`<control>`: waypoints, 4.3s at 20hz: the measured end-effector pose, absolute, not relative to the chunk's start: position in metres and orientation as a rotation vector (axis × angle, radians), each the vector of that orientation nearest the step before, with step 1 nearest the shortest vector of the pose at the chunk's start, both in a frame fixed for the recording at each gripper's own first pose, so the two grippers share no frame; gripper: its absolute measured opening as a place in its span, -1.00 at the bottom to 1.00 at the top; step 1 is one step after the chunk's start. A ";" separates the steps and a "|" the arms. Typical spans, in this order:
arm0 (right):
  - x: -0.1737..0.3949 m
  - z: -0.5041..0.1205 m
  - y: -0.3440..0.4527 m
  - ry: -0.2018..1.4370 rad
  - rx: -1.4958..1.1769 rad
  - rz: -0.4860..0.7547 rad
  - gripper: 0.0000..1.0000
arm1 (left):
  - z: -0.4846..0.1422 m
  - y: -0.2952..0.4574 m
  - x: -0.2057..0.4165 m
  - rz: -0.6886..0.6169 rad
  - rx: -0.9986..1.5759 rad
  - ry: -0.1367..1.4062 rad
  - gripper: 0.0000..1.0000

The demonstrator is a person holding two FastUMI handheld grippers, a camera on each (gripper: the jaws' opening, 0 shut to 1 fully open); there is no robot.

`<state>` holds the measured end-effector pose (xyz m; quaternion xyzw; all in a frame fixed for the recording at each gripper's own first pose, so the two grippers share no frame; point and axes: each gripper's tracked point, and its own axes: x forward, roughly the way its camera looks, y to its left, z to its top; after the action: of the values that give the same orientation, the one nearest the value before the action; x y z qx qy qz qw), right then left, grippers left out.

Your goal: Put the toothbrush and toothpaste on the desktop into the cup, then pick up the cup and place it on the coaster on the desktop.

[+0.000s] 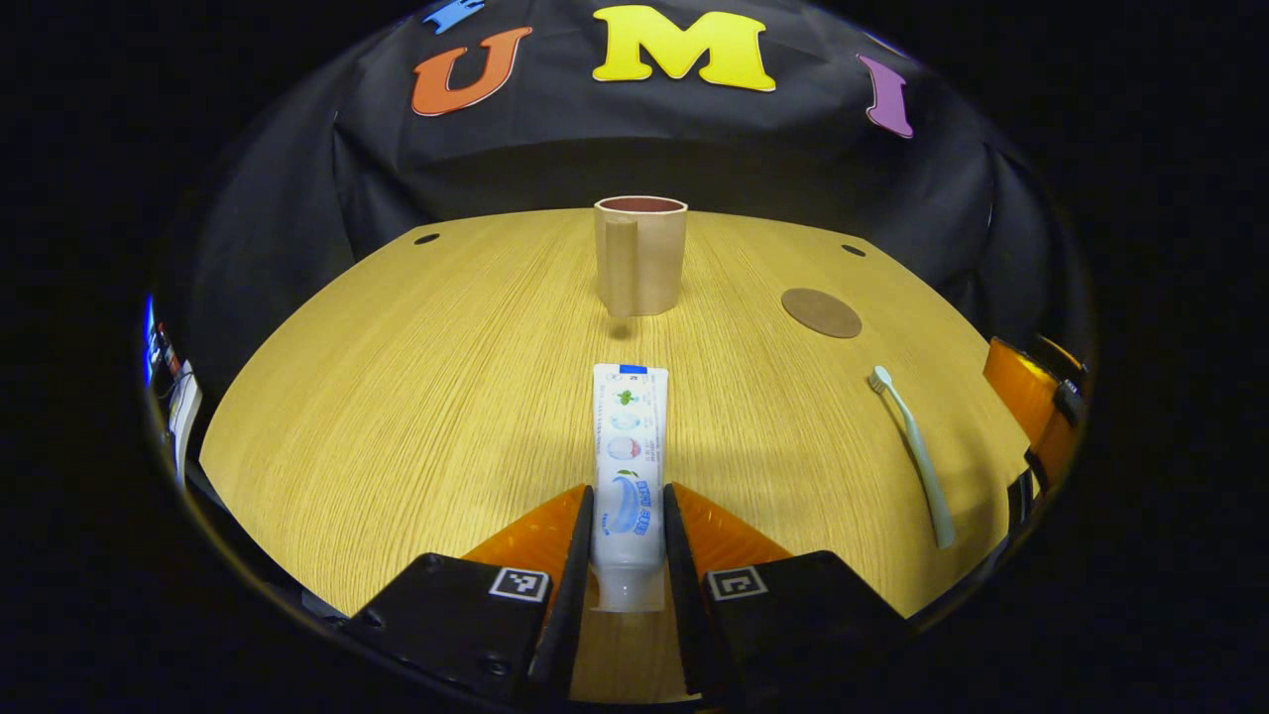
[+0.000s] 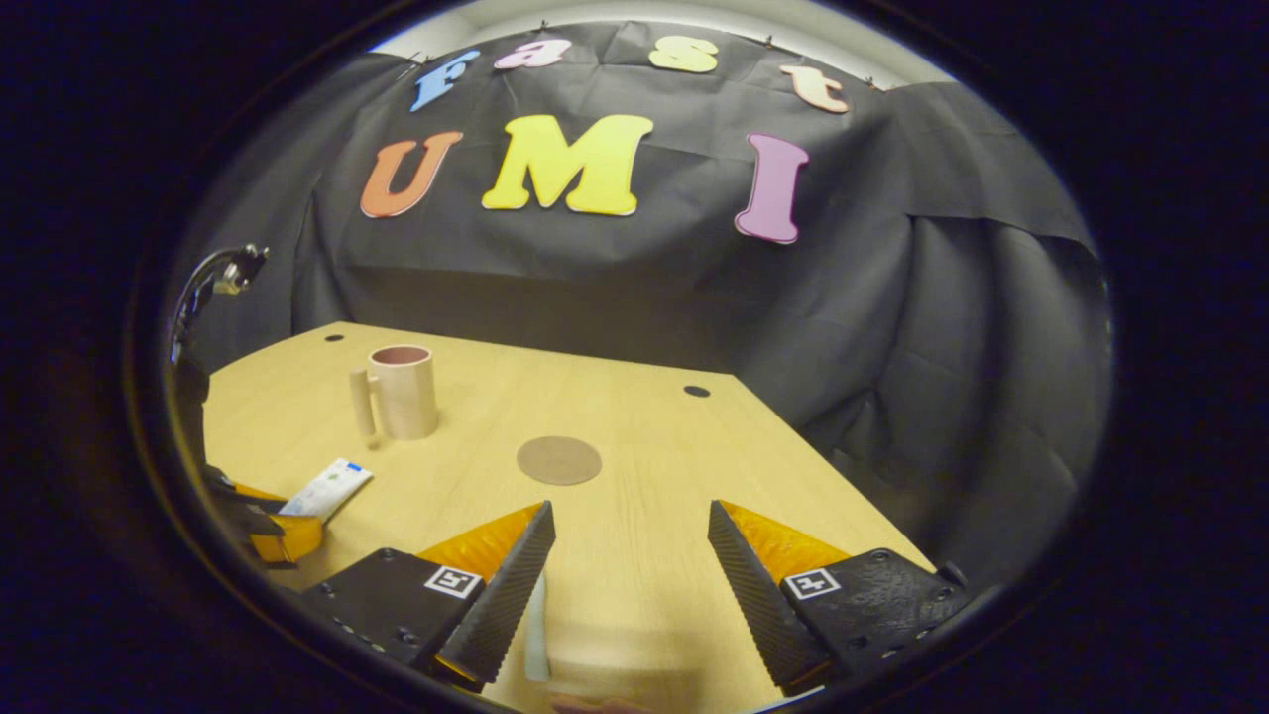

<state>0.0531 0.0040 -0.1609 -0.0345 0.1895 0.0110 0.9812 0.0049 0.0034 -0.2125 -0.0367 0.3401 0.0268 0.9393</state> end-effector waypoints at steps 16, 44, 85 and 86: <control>0.071 -0.244 0.047 0.733 0.055 0.099 0.92 | -0.120 0.027 0.013 0.095 -0.106 0.359 -0.14; 0.050 -0.133 0.047 0.276 0.134 0.240 -1.00 | -0.121 0.034 0.023 0.093 -0.108 0.326 -0.14; 0.025 -0.107 -0.009 0.107 0.241 0.216 -1.00 | -0.037 0.030 0.231 0.035 -0.106 0.079 -0.10; 0.026 -0.107 -0.009 0.108 0.239 0.216 -0.99 | -0.033 0.030 0.229 0.037 -0.100 0.074 -0.10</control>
<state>0.0259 -0.0085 -0.1074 0.1189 0.0539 0.1073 0.9856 0.2288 0.0302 -0.0334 -0.0499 0.0372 0.0186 0.9979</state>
